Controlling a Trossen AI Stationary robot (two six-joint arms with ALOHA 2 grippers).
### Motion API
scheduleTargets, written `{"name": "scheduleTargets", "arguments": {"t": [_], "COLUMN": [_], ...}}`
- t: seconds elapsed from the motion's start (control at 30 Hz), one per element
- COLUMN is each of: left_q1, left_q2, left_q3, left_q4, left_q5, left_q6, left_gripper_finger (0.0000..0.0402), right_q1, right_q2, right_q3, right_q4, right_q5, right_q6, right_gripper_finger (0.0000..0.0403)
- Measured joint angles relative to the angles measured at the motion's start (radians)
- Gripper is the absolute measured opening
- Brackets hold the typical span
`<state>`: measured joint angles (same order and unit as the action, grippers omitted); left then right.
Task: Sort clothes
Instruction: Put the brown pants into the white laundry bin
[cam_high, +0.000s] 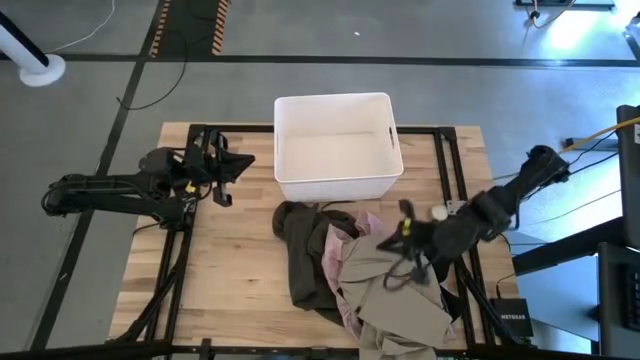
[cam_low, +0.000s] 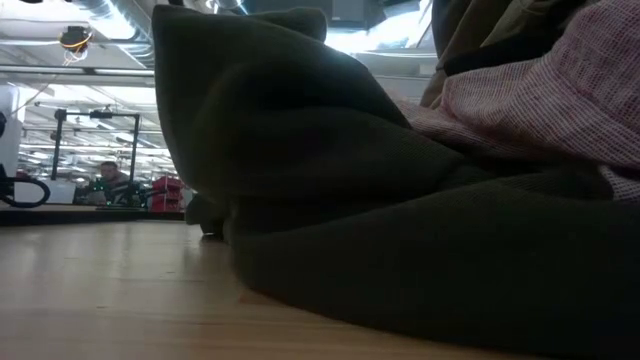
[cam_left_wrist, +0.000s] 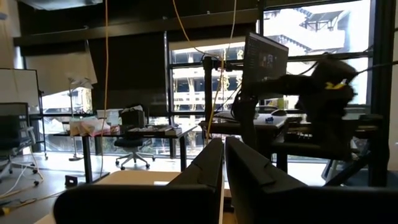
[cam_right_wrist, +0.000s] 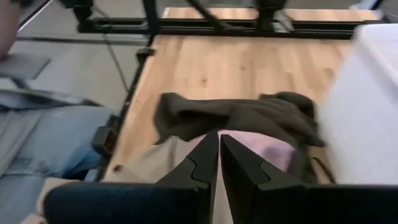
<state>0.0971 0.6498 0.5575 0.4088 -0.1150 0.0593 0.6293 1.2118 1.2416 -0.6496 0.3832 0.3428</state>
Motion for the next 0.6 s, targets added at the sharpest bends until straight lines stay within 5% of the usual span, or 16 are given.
{"name": "scheduleTargets", "arguments": {"t": [0.3, 0.6], "left_q1": [0.0, 0.0], "left_q2": [0.0, 0.0], "left_q3": [0.0, 0.0], "left_q4": [-0.009, -0.019], "left_q5": [0.0, 0.0], "left_q6": [-0.027, -0.031], "left_gripper_finger": [0.0015, 0.0015], "right_q1": [-0.003, -0.003], "right_q2": [0.207, 0.323], "right_q3": [0.081, 0.128], "right_q4": [0.019, -0.04], "right_q5": [-0.071, -0.09], "right_q6": [0.027, 0.046], "right_gripper_finger": [0.0059, 0.0221]}}
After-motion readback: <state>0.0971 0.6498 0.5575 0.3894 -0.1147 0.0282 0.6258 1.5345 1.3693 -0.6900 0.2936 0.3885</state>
